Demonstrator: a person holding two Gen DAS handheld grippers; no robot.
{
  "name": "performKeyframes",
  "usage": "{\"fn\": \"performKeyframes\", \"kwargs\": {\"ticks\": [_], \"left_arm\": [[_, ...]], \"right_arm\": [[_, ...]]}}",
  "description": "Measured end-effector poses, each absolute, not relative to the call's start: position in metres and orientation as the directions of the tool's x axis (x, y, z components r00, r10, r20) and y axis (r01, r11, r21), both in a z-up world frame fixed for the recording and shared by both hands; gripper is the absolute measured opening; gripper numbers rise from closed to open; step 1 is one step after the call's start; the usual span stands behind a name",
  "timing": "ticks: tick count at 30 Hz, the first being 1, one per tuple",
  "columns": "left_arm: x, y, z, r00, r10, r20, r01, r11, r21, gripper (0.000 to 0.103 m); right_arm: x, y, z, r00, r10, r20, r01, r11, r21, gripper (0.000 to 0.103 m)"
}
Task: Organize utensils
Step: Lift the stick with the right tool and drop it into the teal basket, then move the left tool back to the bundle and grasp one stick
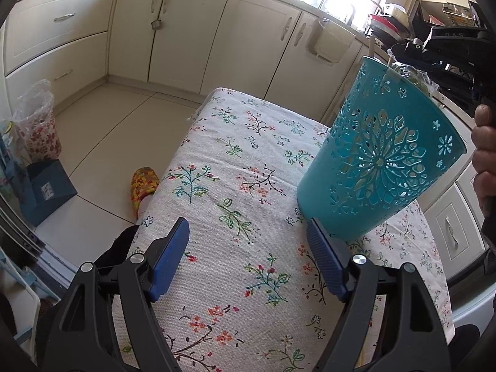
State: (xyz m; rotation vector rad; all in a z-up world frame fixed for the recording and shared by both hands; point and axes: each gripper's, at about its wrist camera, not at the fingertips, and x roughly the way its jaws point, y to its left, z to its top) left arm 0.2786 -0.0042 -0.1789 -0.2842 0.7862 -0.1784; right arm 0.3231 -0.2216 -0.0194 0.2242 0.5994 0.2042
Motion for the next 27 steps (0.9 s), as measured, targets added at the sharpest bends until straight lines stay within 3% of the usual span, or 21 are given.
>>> {"fn": "performKeyframes", "kwargs": {"ticks": [3,7,15,23,27], "left_arm": [[0.279,-0.004,-0.179,0.694,-0.264,-0.67,0.05,0.946,-0.321,0.074],[0.28,-0.003,-0.179,0.695,-0.266,-0.668,0.047,0.944,-0.327,0.074],[0.278,-0.005,-0.179,0.7,-0.257,-0.666,0.045,0.947,-0.318,0.074],[0.277,-0.005,-0.178,0.701,-0.25,-0.667,0.041,0.949,-0.312,0.075],[0.277,-0.005,-0.178,0.702,-0.245,-0.669,0.035,0.95,-0.311,0.075]], "right_arm": [[0.32,-0.22,-0.017,0.801,0.272,-0.533,-0.145,0.952,0.268,0.006],[0.296,-0.224,-0.017,0.811,0.282,-0.512,-0.161,0.95,0.268,0.014],[0.206,-0.258,-0.03,0.878,0.217,-0.427,-0.078,0.945,0.319,0.014],[0.172,-0.24,-0.141,0.698,0.247,-0.672,-0.023,0.946,0.323,0.011],[0.181,-0.228,-0.16,0.653,0.269,-0.708,-0.03,0.943,0.331,0.011]]}}
